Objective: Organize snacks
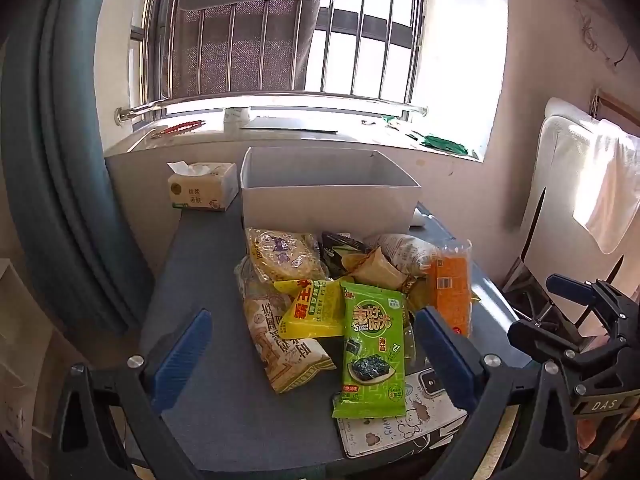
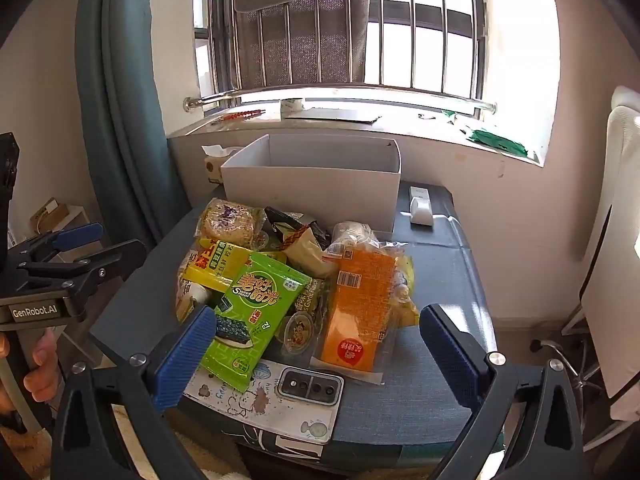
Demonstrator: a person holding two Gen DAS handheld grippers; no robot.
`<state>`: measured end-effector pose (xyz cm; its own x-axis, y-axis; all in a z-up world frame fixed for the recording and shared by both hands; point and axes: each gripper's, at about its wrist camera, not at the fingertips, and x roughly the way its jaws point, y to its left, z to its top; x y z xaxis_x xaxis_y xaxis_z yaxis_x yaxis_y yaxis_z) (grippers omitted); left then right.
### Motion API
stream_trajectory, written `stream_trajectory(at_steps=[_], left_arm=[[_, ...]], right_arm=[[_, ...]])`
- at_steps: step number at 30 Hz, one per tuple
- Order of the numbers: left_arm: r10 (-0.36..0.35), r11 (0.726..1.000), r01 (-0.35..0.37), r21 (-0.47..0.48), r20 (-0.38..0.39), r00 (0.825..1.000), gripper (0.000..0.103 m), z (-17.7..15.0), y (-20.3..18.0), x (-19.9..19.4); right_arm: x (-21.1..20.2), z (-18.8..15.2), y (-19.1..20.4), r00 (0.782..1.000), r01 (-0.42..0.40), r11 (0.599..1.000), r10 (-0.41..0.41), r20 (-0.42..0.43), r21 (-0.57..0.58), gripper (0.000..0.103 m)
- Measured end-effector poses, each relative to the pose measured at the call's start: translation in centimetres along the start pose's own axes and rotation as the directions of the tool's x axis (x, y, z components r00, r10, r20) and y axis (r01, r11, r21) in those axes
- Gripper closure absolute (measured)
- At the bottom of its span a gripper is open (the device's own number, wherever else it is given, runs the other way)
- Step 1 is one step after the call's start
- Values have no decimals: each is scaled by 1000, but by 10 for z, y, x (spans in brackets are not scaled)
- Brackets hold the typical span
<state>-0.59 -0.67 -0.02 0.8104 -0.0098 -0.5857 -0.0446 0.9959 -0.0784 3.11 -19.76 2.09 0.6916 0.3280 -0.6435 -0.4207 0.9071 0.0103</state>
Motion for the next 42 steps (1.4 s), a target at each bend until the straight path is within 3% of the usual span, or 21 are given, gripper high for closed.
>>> stream_trajectory(at_steps=[42], left_arm=[[-7, 1000, 7, -5, -30, 1000, 0, 1, 7, -1]], right_arm=[[-4, -1, -5, 1000, -1, 1000, 1, 2, 29, 0]])
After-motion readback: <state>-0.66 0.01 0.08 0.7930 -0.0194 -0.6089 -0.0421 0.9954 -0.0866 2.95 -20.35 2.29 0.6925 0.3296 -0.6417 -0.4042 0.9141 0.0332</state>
